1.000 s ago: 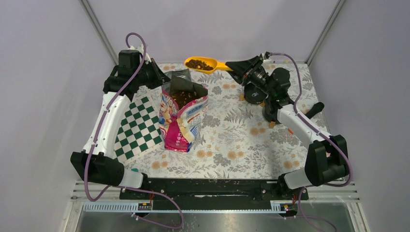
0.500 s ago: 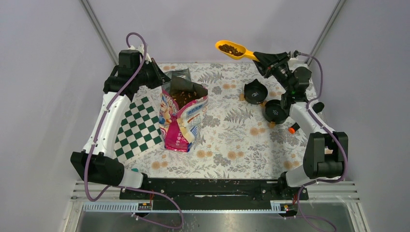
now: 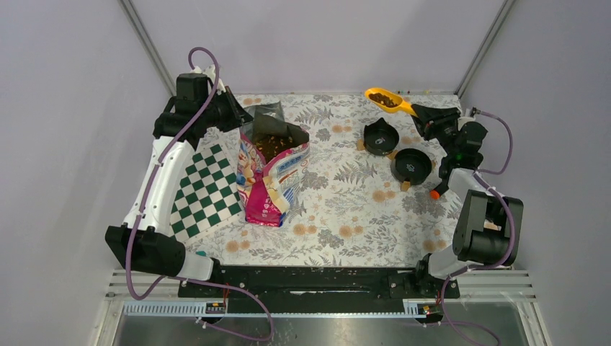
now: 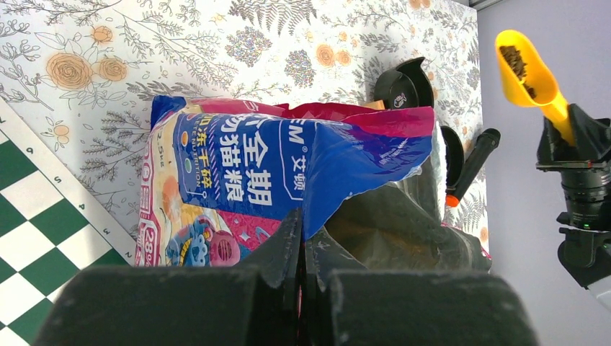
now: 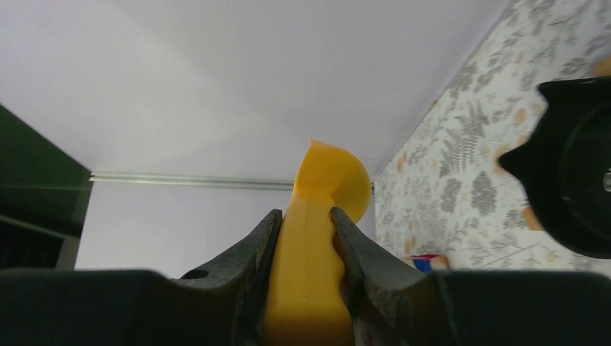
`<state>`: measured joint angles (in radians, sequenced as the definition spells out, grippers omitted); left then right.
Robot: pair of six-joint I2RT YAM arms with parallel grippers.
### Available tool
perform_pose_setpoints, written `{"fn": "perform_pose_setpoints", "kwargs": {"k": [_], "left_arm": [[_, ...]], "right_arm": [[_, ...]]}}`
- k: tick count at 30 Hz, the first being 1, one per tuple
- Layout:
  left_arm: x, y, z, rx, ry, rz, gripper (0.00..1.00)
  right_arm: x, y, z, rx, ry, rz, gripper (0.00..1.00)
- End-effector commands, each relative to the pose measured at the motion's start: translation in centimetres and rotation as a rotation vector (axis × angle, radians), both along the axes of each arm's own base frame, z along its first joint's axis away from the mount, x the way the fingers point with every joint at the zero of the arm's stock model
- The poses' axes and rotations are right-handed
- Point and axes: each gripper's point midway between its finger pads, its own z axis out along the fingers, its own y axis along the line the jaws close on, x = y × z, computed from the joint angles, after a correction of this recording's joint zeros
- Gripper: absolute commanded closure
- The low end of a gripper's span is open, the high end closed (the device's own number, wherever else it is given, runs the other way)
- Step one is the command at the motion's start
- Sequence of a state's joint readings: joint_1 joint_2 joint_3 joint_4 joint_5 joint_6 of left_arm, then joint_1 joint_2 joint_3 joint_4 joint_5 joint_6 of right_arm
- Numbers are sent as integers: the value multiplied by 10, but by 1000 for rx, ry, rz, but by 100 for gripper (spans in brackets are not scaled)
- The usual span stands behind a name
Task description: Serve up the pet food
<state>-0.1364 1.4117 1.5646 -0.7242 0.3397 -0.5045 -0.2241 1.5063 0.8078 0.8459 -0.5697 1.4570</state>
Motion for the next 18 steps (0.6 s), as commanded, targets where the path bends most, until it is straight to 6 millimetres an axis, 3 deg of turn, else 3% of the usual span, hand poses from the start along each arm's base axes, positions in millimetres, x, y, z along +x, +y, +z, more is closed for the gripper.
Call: {"fn": "perform_pose_setpoints", "kwargs": {"k": [1, 5, 11, 18], "left_arm": [[16, 0, 61, -33, -202, 0, 100], [17, 2, 68, -33, -211, 0, 100], [15, 5, 62, -8, -199, 0, 100], [16, 6, 57, -4, -187, 3, 100]], "right_arm": [[-2, -16, -25, -87, 2, -17, 100], [-4, -26, -59, -137, 80, -45, 100], [-9, -33, -99, -232, 202, -64, 100], [-14, -49, -114, -399, 306, -110, 100]]}}
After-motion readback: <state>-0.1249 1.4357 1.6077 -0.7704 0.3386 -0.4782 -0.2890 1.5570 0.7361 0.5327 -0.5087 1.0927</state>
